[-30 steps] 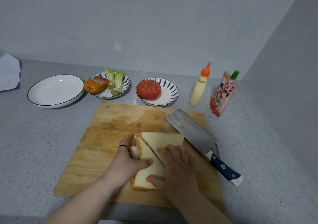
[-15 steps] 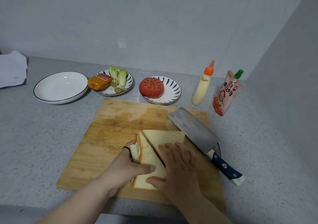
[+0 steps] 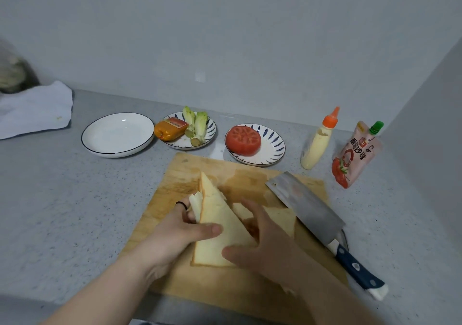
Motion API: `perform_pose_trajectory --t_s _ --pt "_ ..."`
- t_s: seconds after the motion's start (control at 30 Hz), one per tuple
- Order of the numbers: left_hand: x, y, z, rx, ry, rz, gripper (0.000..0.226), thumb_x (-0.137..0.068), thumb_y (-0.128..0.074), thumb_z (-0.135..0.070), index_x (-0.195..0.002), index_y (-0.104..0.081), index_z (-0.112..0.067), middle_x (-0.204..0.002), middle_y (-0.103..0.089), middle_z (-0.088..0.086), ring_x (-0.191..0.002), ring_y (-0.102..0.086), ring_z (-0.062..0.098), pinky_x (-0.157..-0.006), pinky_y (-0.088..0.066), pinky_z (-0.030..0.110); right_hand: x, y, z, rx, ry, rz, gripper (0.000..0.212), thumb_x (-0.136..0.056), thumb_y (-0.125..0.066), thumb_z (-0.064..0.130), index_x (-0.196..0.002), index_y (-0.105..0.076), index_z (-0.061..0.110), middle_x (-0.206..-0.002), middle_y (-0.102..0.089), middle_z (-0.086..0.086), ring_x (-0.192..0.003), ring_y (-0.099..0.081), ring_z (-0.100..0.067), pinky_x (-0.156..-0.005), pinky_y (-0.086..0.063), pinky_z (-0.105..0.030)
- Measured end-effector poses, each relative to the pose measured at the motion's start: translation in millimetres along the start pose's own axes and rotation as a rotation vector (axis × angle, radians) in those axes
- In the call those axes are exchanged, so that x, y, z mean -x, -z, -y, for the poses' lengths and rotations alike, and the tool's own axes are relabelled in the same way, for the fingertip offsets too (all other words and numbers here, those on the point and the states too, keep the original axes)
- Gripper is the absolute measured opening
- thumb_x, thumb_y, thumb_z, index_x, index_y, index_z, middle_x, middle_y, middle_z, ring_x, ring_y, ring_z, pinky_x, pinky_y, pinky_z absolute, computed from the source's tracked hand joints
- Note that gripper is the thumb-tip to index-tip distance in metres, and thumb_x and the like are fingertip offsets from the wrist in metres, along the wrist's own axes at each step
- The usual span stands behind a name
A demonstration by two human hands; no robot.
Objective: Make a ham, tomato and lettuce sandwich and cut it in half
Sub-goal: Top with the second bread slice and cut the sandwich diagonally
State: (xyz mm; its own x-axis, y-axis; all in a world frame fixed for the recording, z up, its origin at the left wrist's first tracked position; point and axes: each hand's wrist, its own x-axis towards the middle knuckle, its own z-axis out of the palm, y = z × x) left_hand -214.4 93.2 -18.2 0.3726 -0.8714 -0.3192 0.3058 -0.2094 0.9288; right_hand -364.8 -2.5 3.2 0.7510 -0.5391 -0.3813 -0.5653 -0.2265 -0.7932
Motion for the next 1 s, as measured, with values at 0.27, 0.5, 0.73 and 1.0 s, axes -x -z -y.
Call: perform_pose_trajectory --t_s 0.27,0.5,0.73,1.0 --pt "-34 91 -39 0.074 0.003 0.121 0.053 -0.055 -0.068 0.002 -0.106 -0.055 -0.006 -0.090 -0.072 0.016 -0.079 -0.070 0.028 -0.058 -0.057 0.031 -65 -34 57 -0.177 -0.007 -0.078 0.081 -0.068 -0.072 0.040 -0.135 -0.026 0.037 -0.105 -0.048 0.019 -0.089 -0.048 0.003 -0.065 -0.037 -0.010" --pt "-84 221 -86 0.057 0.053 0.158 0.087 -0.016 -0.093 -0.016 -0.096 -0.060 -0.005 -0.085 -0.072 0.012 -0.073 -0.070 0.022 -0.057 -0.056 0.027 -174 -99 127 -0.281 -0.042 -0.074 0.078 -0.076 -0.070 0.031 -0.139 -0.024 0.026 -0.089 -0.043 0.016 -0.076 -0.046 0.000 -0.053 -0.038 -0.007" --pt "-163 317 -137 -0.190 0.176 0.216 0.090 -0.019 -0.093 -0.023 -0.100 -0.059 -0.009 -0.080 -0.073 0.003 -0.070 -0.070 0.017 -0.054 -0.054 0.023 -280 -152 185 -0.508 -0.137 -0.118 0.078 -0.081 -0.064 0.025 -0.141 -0.015 0.021 -0.085 -0.041 0.014 -0.076 -0.045 -0.002 -0.048 -0.040 -0.009" --pt "-235 355 -145 -0.417 0.325 0.205 0.043 -0.079 -0.060 0.005 -0.120 -0.051 -0.007 -0.099 -0.067 0.004 -0.089 -0.064 0.020 -0.071 -0.055 0.027 -352 -171 202 -0.451 -0.248 -0.124 0.080 -0.080 -0.064 0.026 -0.140 -0.012 0.015 -0.133 -0.045 -0.007 -0.118 -0.046 -0.022 -0.082 -0.036 -0.024"
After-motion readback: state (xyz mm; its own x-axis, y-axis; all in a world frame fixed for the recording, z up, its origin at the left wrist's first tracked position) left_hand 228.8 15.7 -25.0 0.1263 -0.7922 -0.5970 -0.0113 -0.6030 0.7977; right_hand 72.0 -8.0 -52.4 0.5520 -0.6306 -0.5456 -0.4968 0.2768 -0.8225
